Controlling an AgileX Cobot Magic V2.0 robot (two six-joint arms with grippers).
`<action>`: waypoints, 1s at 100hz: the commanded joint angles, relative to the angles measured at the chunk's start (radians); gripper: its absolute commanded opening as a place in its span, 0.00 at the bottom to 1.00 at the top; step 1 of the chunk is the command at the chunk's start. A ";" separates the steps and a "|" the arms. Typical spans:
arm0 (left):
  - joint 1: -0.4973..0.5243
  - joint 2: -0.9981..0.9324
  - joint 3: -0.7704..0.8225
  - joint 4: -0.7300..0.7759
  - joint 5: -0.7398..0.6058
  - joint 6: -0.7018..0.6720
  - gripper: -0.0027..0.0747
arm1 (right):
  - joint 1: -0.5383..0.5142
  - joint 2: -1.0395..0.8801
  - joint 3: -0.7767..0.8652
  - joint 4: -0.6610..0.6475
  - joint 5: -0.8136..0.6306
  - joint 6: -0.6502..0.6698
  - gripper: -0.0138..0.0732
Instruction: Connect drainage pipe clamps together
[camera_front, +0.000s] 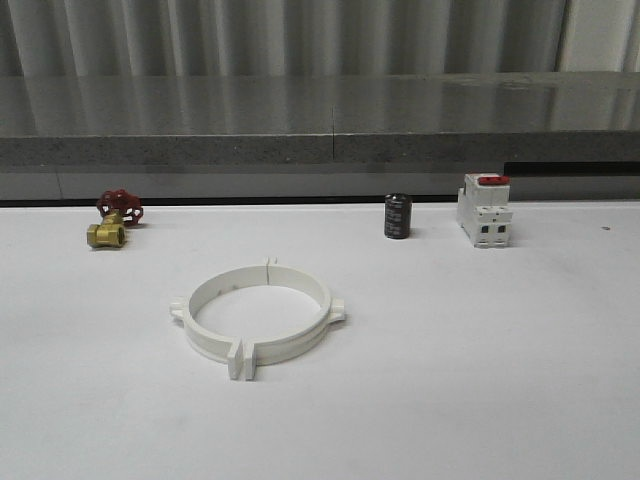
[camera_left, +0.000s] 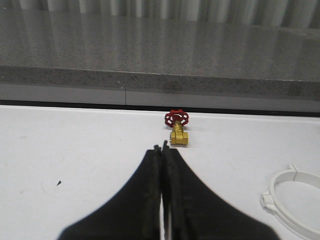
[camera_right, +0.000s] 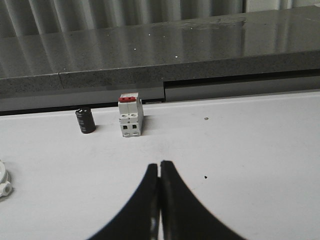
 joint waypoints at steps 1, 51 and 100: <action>0.024 -0.049 0.014 -0.028 -0.076 0.006 0.01 | -0.007 -0.019 -0.016 -0.001 -0.085 -0.008 0.08; 0.033 -0.232 0.204 -0.175 -0.150 0.060 0.01 | -0.007 -0.019 -0.016 -0.001 -0.085 -0.008 0.08; 0.033 -0.257 0.204 -0.152 -0.156 0.129 0.01 | -0.007 -0.019 -0.016 -0.001 -0.085 -0.008 0.08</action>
